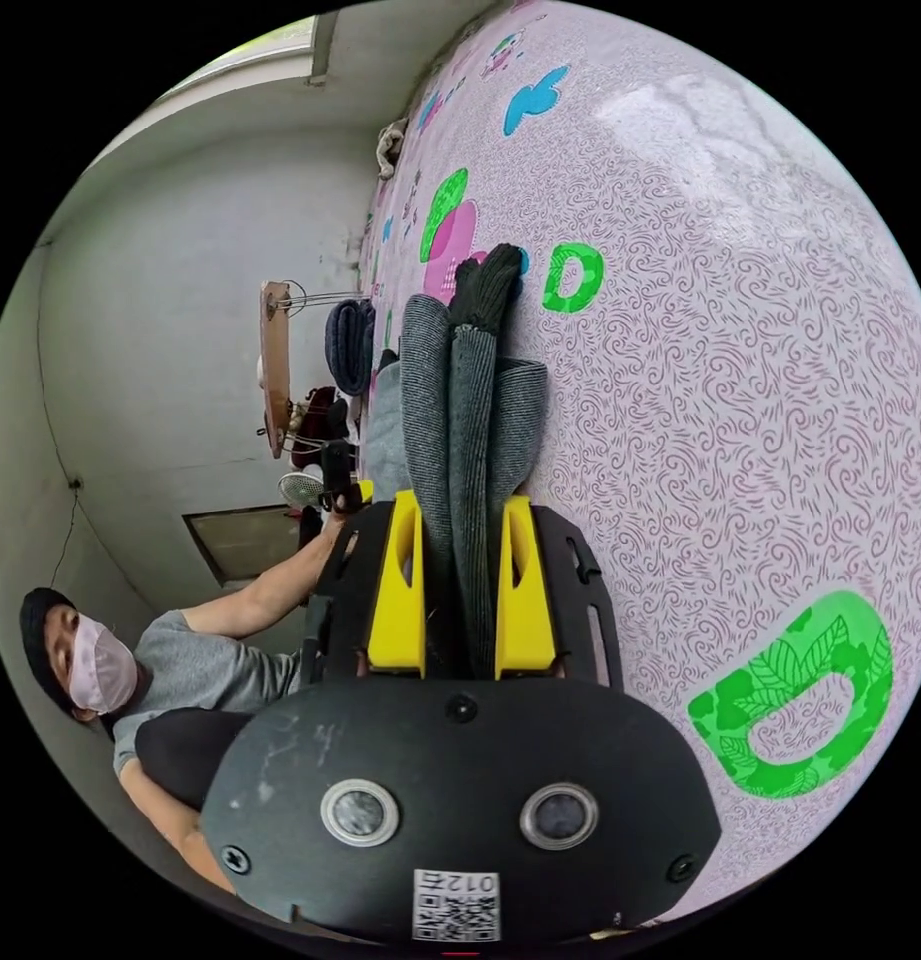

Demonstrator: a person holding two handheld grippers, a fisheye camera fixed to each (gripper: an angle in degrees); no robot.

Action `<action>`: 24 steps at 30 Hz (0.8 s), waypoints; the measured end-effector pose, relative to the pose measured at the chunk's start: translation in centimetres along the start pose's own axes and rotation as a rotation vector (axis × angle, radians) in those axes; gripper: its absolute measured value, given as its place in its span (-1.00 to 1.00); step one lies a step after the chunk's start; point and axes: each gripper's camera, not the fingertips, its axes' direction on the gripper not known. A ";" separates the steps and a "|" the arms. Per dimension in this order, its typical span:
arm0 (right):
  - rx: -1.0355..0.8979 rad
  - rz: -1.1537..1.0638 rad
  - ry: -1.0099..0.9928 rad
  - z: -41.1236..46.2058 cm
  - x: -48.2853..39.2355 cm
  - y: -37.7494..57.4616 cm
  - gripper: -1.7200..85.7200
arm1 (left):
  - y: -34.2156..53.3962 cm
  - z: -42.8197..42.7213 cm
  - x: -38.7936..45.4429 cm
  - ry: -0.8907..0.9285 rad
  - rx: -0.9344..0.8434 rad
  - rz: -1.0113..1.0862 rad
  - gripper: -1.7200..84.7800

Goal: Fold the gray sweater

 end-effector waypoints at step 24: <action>-0.140 -0.612 0.023 24.5 -9.3 -13.8 -0.75 | 24.0 -23.5 50.5 -0.413 0.515 0.246 -0.75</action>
